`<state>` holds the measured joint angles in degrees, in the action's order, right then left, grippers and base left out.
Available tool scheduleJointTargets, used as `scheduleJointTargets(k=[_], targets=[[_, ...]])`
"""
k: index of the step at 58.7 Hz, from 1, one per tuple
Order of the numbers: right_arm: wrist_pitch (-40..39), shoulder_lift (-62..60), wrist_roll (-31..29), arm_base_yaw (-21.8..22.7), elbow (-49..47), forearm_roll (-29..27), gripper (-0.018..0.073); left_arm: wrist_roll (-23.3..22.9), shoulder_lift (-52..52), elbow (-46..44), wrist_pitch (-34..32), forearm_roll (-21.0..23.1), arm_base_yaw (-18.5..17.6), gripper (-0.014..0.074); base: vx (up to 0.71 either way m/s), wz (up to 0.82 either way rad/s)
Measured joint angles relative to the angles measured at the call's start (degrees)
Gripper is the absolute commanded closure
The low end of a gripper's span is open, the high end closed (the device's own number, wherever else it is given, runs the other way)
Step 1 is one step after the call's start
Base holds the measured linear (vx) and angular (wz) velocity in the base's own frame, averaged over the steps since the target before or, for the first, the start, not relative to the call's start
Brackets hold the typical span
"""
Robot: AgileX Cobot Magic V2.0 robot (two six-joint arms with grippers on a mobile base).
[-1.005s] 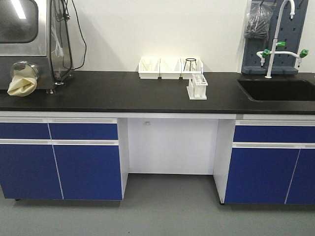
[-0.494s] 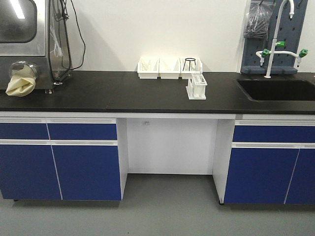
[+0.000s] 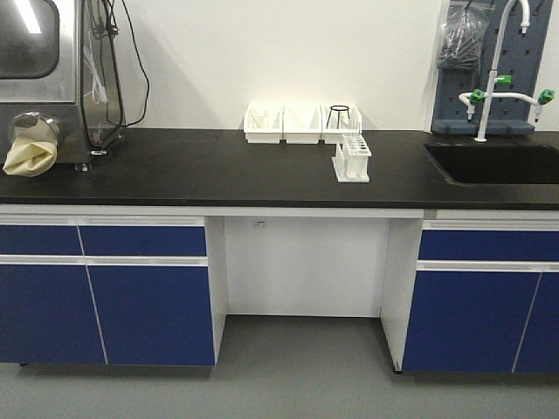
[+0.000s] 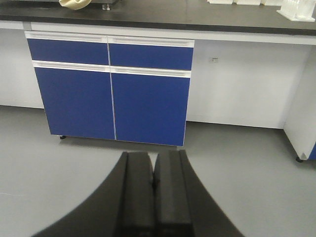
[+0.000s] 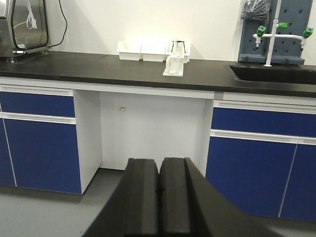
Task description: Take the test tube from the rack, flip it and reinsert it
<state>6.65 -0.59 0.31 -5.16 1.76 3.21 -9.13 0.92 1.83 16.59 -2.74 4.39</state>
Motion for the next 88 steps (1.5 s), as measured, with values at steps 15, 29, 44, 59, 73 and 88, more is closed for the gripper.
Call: scheduleJointTargets(k=[15,29,44,59,73,88], targets=[[0.00,0.00,0.00,0.00,0.00,0.00,0.0571,0.00,0.00,0.00,0.00,0.00,0.00,0.0603,0.15,0.06],[0.00,0.00,0.00,0.00,0.00,0.00,0.0571,0.00,0.00,0.00,0.00,0.00,0.00,0.0603,0.15,-0.12],[0.00,0.00,0.00,0.00,0.00,0.00,0.0571,0.00,0.00,0.00,0.00,0.00,0.00,0.0603,0.20,-0.14],[0.00,0.00,0.00,0.00,0.00,0.00,0.0571,0.00,0.00,0.00,0.00,0.00,0.00,0.0603,0.26,-0.06],[0.00,0.00,0.00,0.00,0.00,0.00,0.0571,0.00,0.00,0.00,0.00,0.00,0.00,0.0603,0.31,-0.06],[0.00,0.00,0.00,0.00,0.00,0.00,0.0571,0.00,0.00,0.00,0.00,0.00,0.00,0.0603,0.35,0.02]])
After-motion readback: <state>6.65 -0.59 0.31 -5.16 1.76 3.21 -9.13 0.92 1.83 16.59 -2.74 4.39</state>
